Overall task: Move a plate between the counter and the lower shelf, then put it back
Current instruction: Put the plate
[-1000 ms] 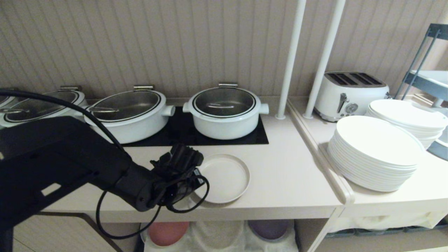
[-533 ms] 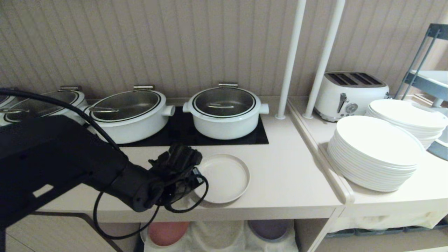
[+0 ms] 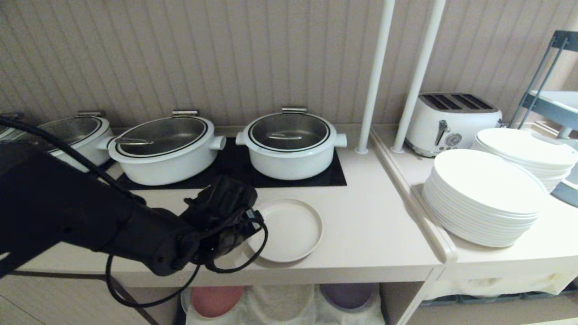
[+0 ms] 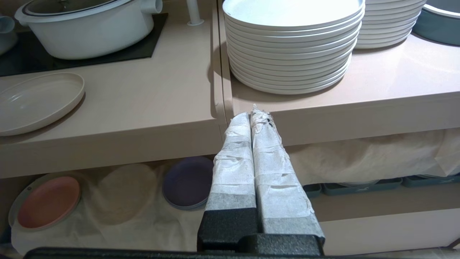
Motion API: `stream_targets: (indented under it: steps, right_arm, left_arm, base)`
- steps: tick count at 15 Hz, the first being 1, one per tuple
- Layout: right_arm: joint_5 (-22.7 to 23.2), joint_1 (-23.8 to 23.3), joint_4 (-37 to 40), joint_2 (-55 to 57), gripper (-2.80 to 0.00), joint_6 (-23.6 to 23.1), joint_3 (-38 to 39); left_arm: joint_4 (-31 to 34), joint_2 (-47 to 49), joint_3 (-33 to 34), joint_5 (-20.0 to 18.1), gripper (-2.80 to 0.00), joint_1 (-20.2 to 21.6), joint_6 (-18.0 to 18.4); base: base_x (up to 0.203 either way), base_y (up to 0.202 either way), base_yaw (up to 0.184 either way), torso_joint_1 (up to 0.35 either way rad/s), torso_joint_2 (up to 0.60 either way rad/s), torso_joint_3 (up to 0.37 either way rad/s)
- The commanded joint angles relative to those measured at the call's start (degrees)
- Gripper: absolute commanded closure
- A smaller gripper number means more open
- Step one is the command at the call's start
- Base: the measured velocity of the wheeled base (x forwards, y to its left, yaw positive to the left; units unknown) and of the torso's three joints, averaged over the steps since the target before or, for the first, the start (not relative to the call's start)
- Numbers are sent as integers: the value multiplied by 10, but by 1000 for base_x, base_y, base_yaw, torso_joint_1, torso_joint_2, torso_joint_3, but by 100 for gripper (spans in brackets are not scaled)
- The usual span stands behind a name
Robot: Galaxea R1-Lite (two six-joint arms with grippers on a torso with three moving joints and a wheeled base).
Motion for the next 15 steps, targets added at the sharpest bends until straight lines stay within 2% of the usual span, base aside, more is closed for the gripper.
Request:
stream_targets:
  steps: [1, 5, 8, 9, 10, 15]
  right_arm:
    - [0, 0, 0, 0, 0, 0, 0]
    - [0, 0, 0, 0, 0, 0, 0]
    - [0, 0, 0, 0, 0, 0, 0]
    - [0, 0, 0, 0, 0, 0, 0]
    - [0, 0, 0, 0, 0, 0, 0]
    - [0, 0, 0, 0, 0, 0, 0]
  left_arm:
    - [10, -22, 0, 2, -280, -6, -3]
    - [28, -47, 3, 11, -280, -17, -3]
    - [20, -71, 36, 16, -280, -26, 11]
    - [15, -79, 44, 16, -128, -29, 12]
    - [12, -87, 49, 16, 0, -30, 15]
    - [35, -135, 51, 23, 0, -30, 17]
  base:
    - [0, 0, 0, 0, 0, 0]
    - [0, 0, 0, 0, 0, 0]
    - [0, 0, 0, 0, 0, 0]
    - [0, 0, 0, 0, 0, 0]
    - [0, 0, 0, 0, 0, 0]
    - [0, 0, 0, 0, 0, 0]
